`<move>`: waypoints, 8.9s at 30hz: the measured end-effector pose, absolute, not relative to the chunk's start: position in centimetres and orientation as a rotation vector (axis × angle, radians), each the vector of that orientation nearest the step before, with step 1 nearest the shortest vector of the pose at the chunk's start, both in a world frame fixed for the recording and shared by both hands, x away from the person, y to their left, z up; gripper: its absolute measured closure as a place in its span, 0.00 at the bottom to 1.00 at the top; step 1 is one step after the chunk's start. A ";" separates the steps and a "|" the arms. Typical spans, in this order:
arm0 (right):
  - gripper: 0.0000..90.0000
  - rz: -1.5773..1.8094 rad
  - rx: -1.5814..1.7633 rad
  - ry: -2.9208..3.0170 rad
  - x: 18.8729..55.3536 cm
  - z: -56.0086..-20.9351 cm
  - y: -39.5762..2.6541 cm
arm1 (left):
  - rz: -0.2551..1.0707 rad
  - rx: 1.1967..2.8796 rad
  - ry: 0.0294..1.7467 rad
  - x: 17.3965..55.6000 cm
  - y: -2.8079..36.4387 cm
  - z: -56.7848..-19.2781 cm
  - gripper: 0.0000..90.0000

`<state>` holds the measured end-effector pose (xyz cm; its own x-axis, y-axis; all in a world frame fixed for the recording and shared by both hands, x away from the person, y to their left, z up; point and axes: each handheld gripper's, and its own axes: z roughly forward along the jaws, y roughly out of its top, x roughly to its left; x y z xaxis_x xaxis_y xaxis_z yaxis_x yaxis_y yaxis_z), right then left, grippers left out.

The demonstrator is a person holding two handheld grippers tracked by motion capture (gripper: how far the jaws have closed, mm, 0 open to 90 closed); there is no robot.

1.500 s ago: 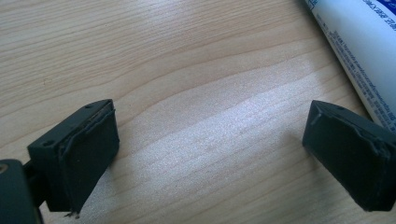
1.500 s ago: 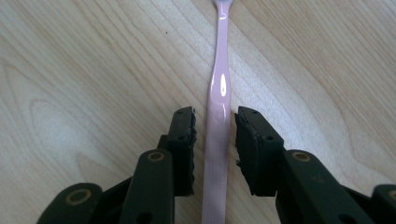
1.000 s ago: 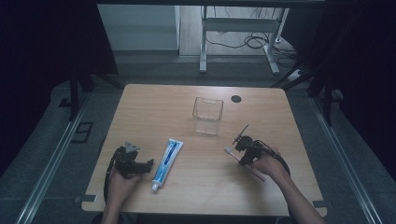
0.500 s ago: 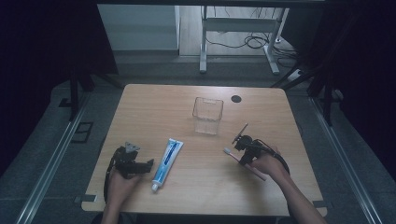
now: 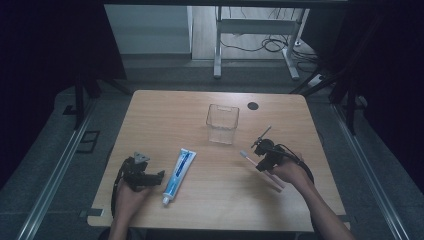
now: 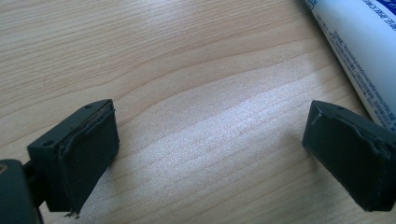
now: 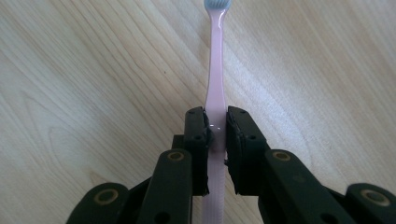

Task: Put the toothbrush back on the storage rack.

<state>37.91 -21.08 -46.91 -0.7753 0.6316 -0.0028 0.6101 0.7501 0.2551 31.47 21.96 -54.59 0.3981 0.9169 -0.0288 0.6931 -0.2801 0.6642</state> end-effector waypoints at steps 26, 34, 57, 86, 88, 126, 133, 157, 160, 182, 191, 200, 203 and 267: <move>0.87 0.413 0.938 2.836 38.2 -44.4 -19.3 | 0.486 2.064 1.368 31.5 22.0 -54.6 0.04; 0.87 0.419 0.926 2.826 38.5 -43.4 -19.1 | 0.486 2.064 1.368 31.5 22.0 -54.6 0.04; 0.87 0.512 0.944 2.839 39.5 -40.4 -19.2 | 0.488 2.061 1.367 31.5 21.9 -54.6 0.04; 0.87 0.603 0.986 2.798 41.8 -38.3 -17.7 | 0.488 2.059 1.367 31.5 21.9 -54.6 0.04; 0.87 0.614 0.992 2.795 42.1 -38.2 -17.5 | 0.488 2.059 1.367 31.5 21.9 -54.6 0.04; 0.87 0.723 1.047 2.699 46.4 -37.2 -14.3 | 0.489 2.061 1.363 31.6 21.9 -54.6 0.04; 0.87 0.766 1.053 2.668 47.4 -37.4 -14.0 | 0.489 2.062 1.363 31.6 21.9 -54.6 0.04; 0.87 0.908 1.042 2.583 50.2 -36.9 -11.6 | 0.486 2.066 1.358 31.7 22.0 -54.6 0.03; 0.87 0.938 1.039 2.570 50.6 -36.8 -11.4 | 0.486 2.066 1.358 31.7 22.0 -54.6 0.03; 0.87 1.009 1.007 2.483 51.4 -36.6 -10.1 | 0.486 2.067 1.357 31.7 22.0 -54.6 0.03; 0.87 1.020 0.993 2.496 51.3 -38.1 -10.2 | 0.483 2.064 1.360 31.7 21.9 -54.6 0.03; 0.87 1.002 0.983 2.513 51.3 -40.4 -10.2 | 0.482 2.068 1.358 31.7 22.0 -54.6 0.03; 0.87 0.992 0.974 2.516 51.2 -40.8 -10.2 | 0.482 2.072 1.356 31.7 22.0 -54.6 0.03; 0.78 0.880 1.035 2.493 51.4 -44.0 -12.3 | 0.484 2.069 1.357 31.7 22.0 -54.6 0.03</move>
<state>51.39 -12.29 -43.97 -0.6946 0.7182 -0.0406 0.5335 0.5522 0.6407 31.68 21.96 -54.62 0.4075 0.9128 -0.0274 0.6897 -0.2880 0.6643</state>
